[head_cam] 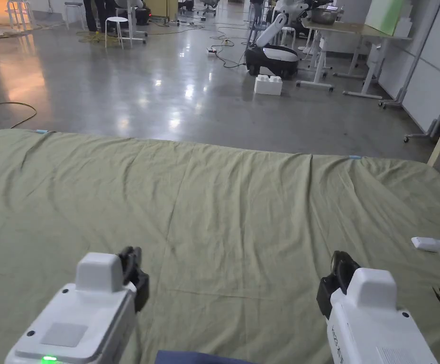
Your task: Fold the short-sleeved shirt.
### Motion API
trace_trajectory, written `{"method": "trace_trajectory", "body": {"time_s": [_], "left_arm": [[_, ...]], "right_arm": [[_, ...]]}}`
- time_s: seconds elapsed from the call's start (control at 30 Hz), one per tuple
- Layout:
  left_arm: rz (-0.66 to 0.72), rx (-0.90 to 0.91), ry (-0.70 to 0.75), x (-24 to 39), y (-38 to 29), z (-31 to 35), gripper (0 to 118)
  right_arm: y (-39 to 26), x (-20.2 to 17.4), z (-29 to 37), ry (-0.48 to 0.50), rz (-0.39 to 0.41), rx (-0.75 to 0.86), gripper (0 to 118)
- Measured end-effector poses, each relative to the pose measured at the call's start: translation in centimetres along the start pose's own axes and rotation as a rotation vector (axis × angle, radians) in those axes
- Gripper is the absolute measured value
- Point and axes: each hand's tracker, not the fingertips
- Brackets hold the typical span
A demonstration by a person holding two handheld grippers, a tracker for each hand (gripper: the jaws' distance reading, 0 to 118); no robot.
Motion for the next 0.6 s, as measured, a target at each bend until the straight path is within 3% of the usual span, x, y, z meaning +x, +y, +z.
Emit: {"method": "trace_trajectory", "body": {"time_s": [0.23, 0.53, 0.6], "left_arm": [[-0.010, 0.073, 0.115, -3.0, 0.5, 0.3, 8], [-0.031, 0.080, 0.144, -4.2, 0.0, 0.5, 8], [-0.037, 0.064, 0.148, -4.4, -0.2, 0.5, 8]], "right_arm": [[0.9, -0.4, 0.4, -0.036, 0.043, 0.072, 5], [0.3, -0.2, 1.6, -0.048, 0.027, 0.073, 5], [-0.6, -0.6, 2.3, -0.014, 0.016, 0.024, 5]]}}
